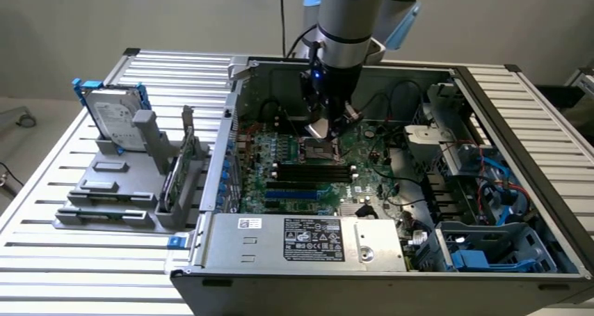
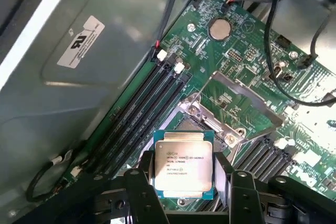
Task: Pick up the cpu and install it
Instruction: 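Place the cpu into insertion slot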
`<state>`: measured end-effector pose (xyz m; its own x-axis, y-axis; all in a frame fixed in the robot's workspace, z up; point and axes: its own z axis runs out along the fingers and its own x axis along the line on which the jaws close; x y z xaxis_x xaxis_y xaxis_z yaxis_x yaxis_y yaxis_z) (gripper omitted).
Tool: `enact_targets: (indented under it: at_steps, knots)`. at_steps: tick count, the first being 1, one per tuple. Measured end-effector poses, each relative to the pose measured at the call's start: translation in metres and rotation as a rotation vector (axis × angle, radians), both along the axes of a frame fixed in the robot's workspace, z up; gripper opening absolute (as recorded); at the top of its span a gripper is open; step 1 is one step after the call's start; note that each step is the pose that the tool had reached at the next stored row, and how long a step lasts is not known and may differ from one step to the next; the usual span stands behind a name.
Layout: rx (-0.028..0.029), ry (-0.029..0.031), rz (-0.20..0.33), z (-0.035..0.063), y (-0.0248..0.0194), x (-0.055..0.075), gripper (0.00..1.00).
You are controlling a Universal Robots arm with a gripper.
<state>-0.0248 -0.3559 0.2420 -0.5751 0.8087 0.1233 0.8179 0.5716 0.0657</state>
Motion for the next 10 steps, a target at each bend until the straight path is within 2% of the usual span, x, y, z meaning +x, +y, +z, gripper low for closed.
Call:
enact_targets:
  at_steps: [10]
  knots:
    - [0.0001,0.0155,-0.158,-0.0038,0.0000,0.0000,0.55]
